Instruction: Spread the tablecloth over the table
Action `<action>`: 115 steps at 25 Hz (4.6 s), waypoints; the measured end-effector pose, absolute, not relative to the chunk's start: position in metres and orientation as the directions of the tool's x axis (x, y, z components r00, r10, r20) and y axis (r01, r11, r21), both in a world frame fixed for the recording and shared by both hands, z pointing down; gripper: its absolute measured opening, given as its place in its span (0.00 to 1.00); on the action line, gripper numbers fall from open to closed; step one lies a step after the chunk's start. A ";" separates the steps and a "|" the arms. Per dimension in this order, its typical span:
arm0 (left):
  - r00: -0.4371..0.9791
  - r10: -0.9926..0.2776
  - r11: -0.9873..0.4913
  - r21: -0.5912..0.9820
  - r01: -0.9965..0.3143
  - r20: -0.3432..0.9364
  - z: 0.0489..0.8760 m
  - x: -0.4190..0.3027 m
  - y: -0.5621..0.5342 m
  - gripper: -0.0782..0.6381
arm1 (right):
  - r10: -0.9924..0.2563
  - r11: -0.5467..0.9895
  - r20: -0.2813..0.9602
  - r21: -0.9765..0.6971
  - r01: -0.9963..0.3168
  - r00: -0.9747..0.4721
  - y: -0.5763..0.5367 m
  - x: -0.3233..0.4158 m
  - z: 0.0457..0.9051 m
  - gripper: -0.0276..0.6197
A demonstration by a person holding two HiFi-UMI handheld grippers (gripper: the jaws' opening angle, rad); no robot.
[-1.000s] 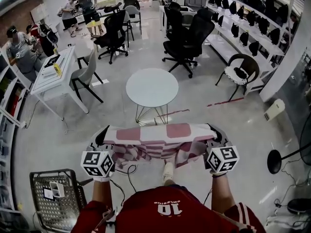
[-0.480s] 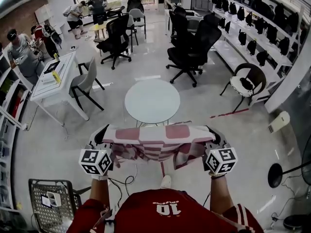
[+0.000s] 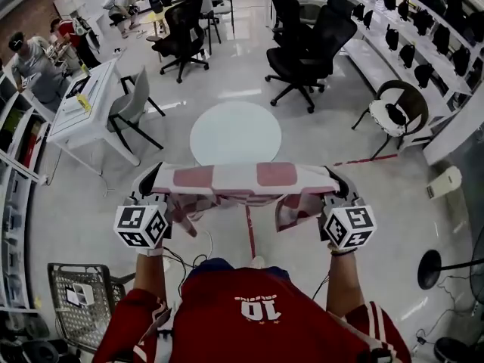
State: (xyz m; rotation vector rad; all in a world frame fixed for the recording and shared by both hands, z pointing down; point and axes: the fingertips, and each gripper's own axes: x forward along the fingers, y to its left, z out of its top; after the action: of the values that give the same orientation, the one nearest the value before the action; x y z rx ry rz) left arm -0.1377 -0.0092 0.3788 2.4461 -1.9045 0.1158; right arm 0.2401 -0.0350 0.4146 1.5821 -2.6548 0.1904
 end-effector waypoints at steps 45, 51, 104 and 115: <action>0.353 -0.935 -0.354 -0.015 -0.935 0.043 0.347 -0.225 -0.266 0.12 | -0.924 0.354 0.156 0.008 -0.935 -0.348 -0.241 0.156 0.372 0.07; 0.337 -0.941 -0.338 -0.035 -0.940 0.032 0.338 -0.223 -0.319 0.12 | -0.922 0.368 0.132 0.006 -0.930 -0.364 -0.302 0.158 0.367 0.07; 0.316 -0.944 -0.328 -0.319 -0.889 0.091 0.352 -0.186 -0.603 0.12 | -0.887 0.439 0.217 0.126 -0.890 -0.407 -0.582 0.192 0.391 0.07; 0.299 -0.935 -0.349 -0.343 -0.872 0.192 0.426 -0.224 -0.553 0.12 | -0.833 0.494 0.340 0.099 -0.864 -0.437 -0.530 0.154 0.460 0.07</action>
State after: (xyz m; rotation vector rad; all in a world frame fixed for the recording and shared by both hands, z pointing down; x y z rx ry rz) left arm -0.2244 -0.5525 0.4255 2.6662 -1.8764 0.6023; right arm 0.1537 -0.5302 0.4595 1.4207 -2.3989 0.1273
